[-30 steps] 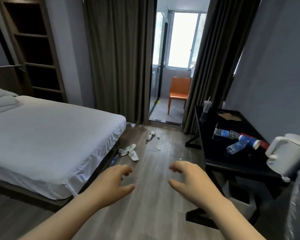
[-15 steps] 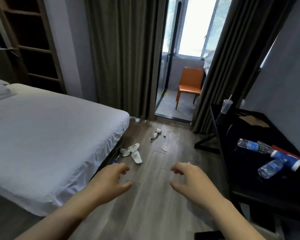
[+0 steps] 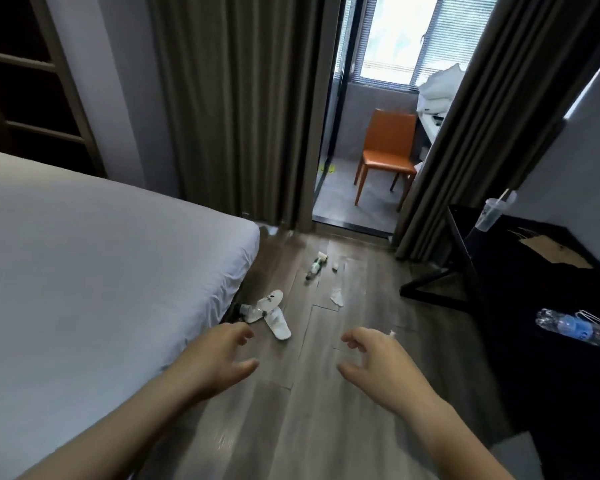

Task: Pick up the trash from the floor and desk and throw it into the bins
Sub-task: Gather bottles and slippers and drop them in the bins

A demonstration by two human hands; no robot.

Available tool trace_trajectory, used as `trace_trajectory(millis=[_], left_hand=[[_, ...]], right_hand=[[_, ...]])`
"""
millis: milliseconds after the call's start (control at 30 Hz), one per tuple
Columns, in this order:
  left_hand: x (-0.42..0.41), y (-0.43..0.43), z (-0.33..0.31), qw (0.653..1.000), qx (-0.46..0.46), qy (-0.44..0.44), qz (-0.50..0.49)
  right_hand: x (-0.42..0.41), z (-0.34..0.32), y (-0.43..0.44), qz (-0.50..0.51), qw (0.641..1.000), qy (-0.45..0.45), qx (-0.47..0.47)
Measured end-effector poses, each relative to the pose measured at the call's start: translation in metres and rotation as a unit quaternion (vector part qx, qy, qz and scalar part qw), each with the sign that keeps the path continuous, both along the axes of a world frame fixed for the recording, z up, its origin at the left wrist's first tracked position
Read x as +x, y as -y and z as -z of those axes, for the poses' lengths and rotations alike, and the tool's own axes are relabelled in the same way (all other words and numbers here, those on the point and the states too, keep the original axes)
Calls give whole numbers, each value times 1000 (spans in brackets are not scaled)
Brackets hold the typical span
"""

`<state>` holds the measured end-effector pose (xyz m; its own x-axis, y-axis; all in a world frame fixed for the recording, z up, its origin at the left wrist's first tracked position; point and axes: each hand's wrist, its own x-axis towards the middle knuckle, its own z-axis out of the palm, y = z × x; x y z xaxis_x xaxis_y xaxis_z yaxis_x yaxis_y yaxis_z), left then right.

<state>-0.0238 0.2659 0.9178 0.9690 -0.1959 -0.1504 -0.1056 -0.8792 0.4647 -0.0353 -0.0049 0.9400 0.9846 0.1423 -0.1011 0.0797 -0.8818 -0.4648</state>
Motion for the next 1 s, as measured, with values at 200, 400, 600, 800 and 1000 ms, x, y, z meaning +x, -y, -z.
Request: trace_trajectory(millis=[200,400,600,800,1000], left_hand=[[71,-12,17,1000,-13,-18,6],[152,-9,28,999,-16,-34,-16],[243,0,40,997,3,-50,-54],[345,21,77,992,1,-91,-89],[414,31,132,985,15,-143,-94]], right_hand=[[69,18,-8,14,1000,-26,5],[165,38,-8,-2,999,-36,-10],[281,60,-5,-35,997,-68,6],[401,96,13,-64,992,-105,-10],[465,146,20,-59,986,-152,-26]])
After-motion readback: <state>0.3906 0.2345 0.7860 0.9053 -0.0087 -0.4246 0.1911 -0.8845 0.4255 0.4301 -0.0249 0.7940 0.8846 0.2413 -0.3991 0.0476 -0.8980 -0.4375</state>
